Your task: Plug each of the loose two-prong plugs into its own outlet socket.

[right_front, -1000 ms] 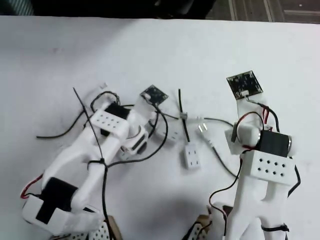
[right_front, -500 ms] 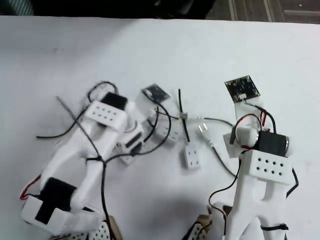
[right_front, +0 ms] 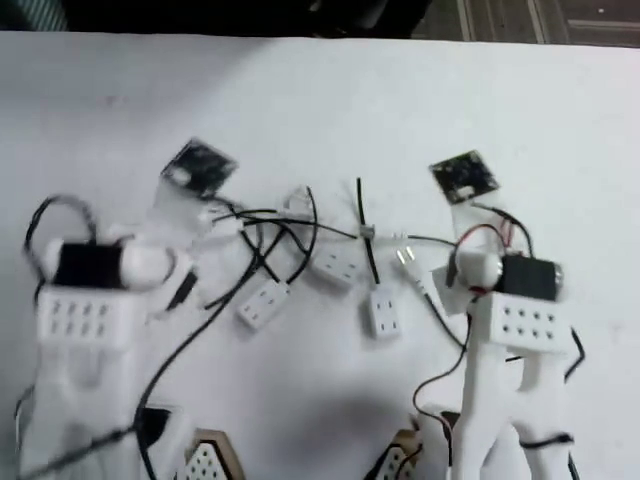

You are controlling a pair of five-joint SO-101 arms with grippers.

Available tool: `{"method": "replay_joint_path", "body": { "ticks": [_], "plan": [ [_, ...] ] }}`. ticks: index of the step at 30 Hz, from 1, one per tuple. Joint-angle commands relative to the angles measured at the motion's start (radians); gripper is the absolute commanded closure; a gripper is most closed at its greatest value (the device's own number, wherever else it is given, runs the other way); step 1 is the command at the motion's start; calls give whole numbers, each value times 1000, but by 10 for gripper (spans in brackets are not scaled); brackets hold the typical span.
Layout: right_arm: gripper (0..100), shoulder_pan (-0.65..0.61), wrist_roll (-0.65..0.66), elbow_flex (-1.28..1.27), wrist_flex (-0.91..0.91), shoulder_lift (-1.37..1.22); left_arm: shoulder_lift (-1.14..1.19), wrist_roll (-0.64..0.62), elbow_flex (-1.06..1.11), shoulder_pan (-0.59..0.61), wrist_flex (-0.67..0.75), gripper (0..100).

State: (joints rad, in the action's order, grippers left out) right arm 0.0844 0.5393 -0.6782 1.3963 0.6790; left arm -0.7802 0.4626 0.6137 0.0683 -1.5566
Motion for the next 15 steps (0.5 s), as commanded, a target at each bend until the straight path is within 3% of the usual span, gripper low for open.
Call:
{"method": "replay_joint_path", "body": {
  "ticks": [1, 4, 9, 13, 15],
  "plan": [
    [752, -50, -2, 40, -8, -94, -147, 8, 172, 74, 117, 928],
    [754, -59, -55, 114, -38, -191, -196, 0, 305, 117, 233, 928],
    [752, -84, -334, 173, -200, -338, -209, -34, 470, 124, 397, 928],
    [754, -136, -391, 213, -229, -458, -216, -61, 543, 125, 480, 928],
    [752, -151, -575, 247, -237, -509, -216, -60, 566, 125, 496, 928]
  ]
}}
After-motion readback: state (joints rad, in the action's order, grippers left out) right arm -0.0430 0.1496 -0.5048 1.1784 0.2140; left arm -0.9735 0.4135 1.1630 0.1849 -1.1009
